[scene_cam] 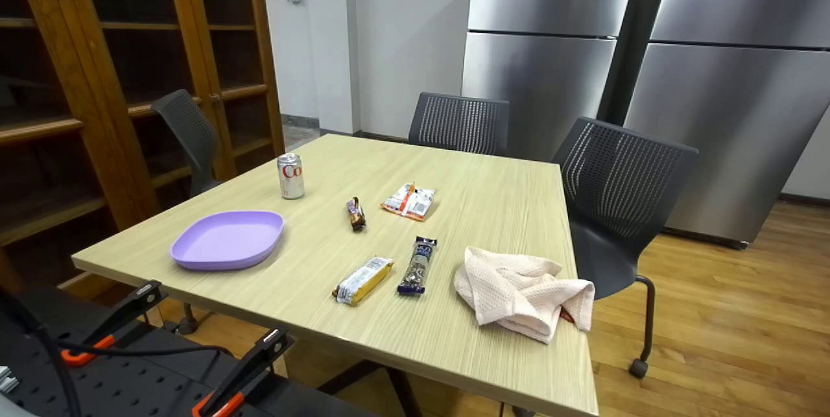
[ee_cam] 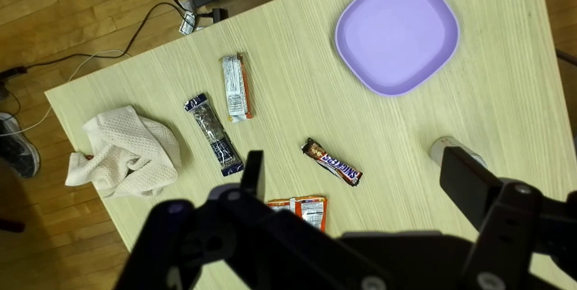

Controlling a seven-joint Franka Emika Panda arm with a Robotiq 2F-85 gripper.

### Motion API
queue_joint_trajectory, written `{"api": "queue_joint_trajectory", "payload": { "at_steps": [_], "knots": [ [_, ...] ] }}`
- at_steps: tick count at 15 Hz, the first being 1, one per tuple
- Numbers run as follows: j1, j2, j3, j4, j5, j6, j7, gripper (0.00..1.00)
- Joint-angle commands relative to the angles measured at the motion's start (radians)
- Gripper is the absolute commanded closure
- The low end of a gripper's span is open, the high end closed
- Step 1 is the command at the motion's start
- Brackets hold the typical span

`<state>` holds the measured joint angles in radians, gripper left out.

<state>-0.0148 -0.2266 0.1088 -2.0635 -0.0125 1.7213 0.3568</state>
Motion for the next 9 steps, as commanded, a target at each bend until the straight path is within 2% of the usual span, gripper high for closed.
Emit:
{"api": "queue_joint_trajectory", "payload": {
  "at_steps": [1, 9],
  "knots": [
    [0.009, 0.039, -0.01, 0.009, -0.032, 0.023, -0.008, 0.0],
    [0.029, 0.121, -0.011, 0.006, -0.083, 0.062, -0.022, 0.0]
  ]
}}
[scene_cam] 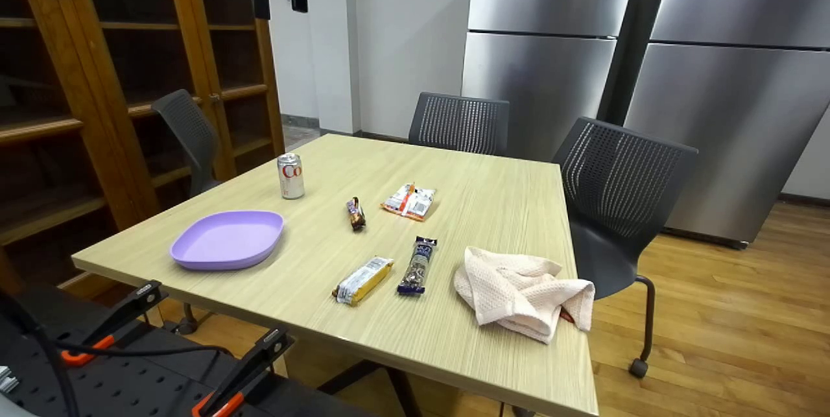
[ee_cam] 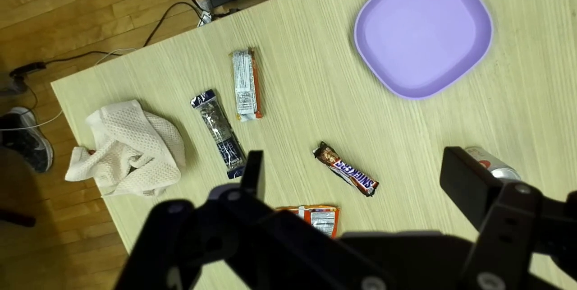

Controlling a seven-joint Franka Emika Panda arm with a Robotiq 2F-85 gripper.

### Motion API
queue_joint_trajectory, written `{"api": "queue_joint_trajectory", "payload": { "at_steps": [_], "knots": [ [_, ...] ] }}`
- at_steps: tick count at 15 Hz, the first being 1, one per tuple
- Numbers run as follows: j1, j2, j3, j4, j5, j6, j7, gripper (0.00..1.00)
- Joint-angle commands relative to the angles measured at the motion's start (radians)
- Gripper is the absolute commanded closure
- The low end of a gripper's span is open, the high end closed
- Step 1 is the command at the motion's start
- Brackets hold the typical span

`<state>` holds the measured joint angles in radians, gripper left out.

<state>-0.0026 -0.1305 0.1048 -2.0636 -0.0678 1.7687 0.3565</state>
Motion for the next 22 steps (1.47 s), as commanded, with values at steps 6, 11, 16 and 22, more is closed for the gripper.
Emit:
{"api": "queue_joint_trajectory", "payload": {
  "at_steps": [6, 11, 16, 22],
  "knots": [
    [0.024, 0.069, -0.015, -0.004, -0.033, 0.053, -0.076, 0.0],
    [0.025, 0.104, -0.021, -0.007, -0.037, 0.074, -0.148, 0.0],
    [0.026, 0.162, -0.033, 0.007, -0.034, 0.076, -0.18, 0.0],
    [0.03, 0.235, -0.042, 0.021, -0.046, 0.084, -0.172, 0.0]
  ]
}}
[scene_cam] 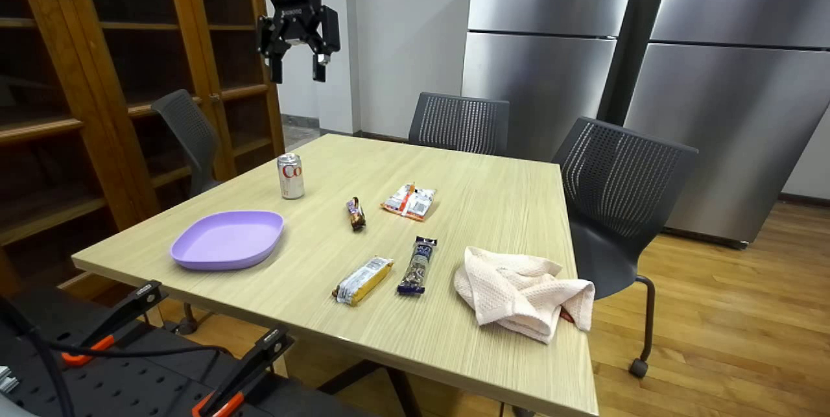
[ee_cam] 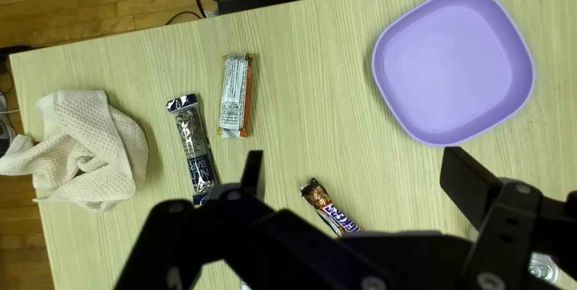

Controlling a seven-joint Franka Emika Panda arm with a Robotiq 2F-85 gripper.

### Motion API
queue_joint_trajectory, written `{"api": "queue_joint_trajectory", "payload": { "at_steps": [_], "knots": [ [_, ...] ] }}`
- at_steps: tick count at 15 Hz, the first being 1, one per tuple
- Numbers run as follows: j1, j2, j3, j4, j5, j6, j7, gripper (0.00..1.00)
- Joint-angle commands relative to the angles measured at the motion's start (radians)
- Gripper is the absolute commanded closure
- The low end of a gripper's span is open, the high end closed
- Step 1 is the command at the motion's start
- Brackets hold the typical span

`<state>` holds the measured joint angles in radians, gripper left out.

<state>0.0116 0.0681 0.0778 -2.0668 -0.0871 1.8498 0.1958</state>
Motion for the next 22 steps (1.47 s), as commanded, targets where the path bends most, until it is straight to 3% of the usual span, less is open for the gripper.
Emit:
{"api": "queue_joint_trajectory", "payload": {
  "at_steps": [1, 12, 22],
  "knots": [
    [0.017, 0.049, -0.016, 0.027, -0.03, 0.004, -0.009, 0.0],
    [0.017, 0.152, -0.05, 0.064, -0.063, -0.005, -0.002, 0.0],
    [0.013, 0.15, -0.058, 0.038, -0.048, 0.005, -0.002, 0.0]
  ]
}}
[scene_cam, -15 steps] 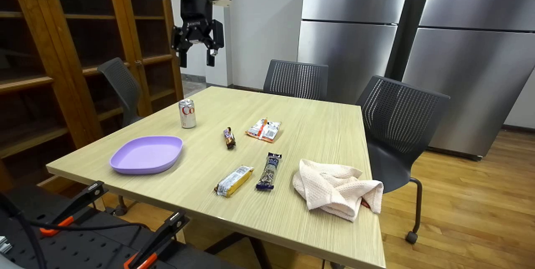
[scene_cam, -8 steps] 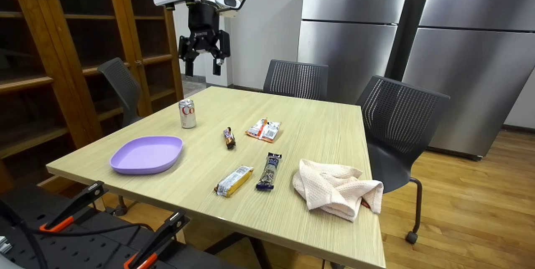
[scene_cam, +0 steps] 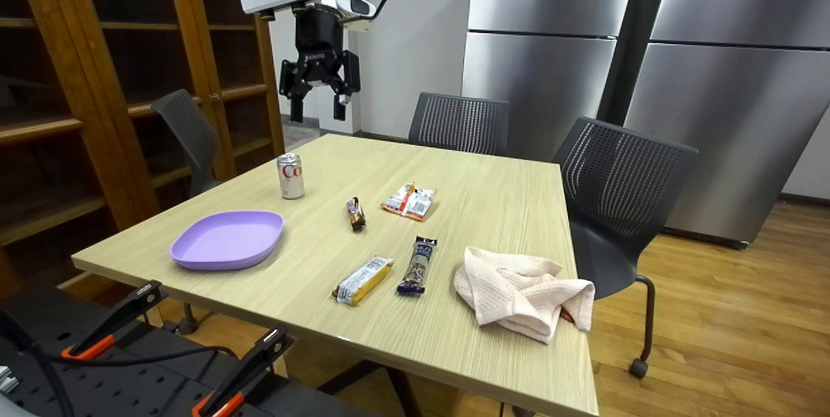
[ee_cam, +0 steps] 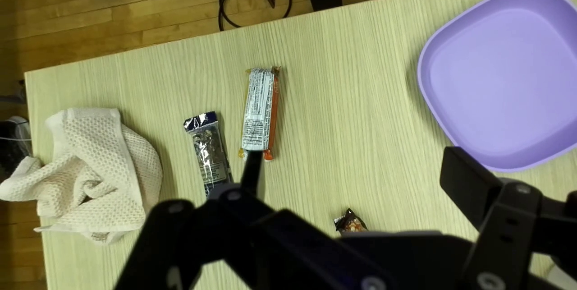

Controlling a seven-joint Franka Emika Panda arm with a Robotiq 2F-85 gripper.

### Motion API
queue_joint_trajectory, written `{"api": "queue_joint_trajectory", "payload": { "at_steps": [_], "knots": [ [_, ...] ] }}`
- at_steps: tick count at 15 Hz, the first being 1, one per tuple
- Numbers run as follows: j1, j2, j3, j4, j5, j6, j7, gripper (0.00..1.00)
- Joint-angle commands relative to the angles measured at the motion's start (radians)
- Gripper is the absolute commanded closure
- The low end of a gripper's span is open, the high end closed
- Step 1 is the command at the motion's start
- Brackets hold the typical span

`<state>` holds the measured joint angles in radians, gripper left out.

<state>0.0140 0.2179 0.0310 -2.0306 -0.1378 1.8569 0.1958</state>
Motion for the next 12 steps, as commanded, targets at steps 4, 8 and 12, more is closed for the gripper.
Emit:
{"api": "queue_joint_trajectory", "payload": {
  "at_steps": [4, 8, 12],
  "knots": [
    [0.011, 0.0, -0.012, 0.002, 0.003, -0.003, -0.002, 0.0],
    [0.011, 0.0, -0.012, 0.002, 0.003, -0.003, -0.002, 0.0],
    [0.017, 0.013, -0.009, 0.014, 0.012, 0.001, 0.025, 0.0]
  ]
}}
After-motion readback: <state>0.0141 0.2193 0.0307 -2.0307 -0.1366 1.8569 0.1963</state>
